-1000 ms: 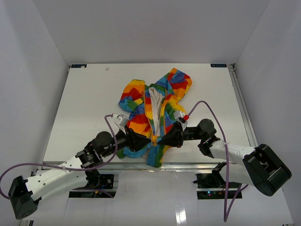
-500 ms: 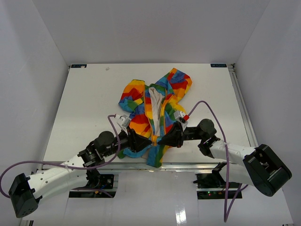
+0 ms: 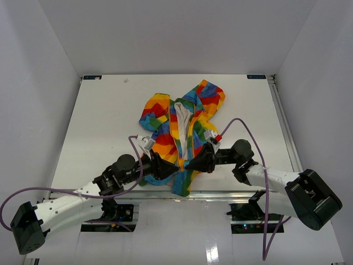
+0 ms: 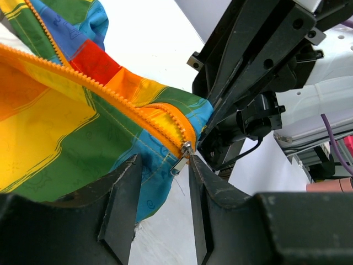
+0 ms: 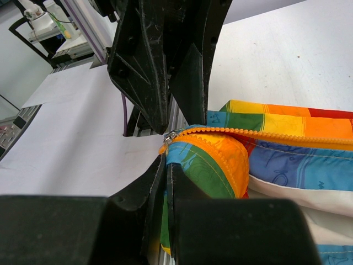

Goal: Zip up the jacket

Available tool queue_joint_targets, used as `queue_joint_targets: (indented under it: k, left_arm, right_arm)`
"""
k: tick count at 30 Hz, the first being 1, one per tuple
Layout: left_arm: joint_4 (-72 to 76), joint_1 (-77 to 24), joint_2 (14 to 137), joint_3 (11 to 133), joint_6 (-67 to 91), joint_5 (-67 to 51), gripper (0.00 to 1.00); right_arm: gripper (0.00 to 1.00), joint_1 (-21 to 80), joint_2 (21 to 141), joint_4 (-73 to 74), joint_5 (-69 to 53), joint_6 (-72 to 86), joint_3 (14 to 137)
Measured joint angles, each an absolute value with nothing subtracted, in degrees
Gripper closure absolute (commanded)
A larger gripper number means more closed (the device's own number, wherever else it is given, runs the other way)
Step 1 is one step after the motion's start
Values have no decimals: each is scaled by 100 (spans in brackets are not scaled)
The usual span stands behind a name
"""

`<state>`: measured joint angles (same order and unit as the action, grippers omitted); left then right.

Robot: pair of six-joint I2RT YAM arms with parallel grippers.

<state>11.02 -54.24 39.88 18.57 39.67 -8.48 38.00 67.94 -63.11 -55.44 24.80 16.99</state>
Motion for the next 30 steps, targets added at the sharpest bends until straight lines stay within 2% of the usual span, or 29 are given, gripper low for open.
queue_joint_targets:
  k: [4,17,21,23,30]
  left_arm:
    - [1020,-5424,3866,1824,4046,-767,48]
    - [1569,-5424,3994,1549,4258,-1024,55]
    - [1679,-5424,4084,1534,4296,-1103,68]
    - [1779,-5424,4070,1510,4306,-1129,79]
    - [1984,-5425,3751,1338,4329,-1140,87]
  right_arm:
    - [92,3800,6794,-6311,-5543,2479,1699]
    - [92,3802,6794,-6311,-5544,2482,1699]
    - [92,3802,6794,-6311,-5544,2482,1699]
    - [92,3802,6794,-6313,-5544,2483,1699]
    - [92,3802,6796,-6314,-5518,2483,1699]
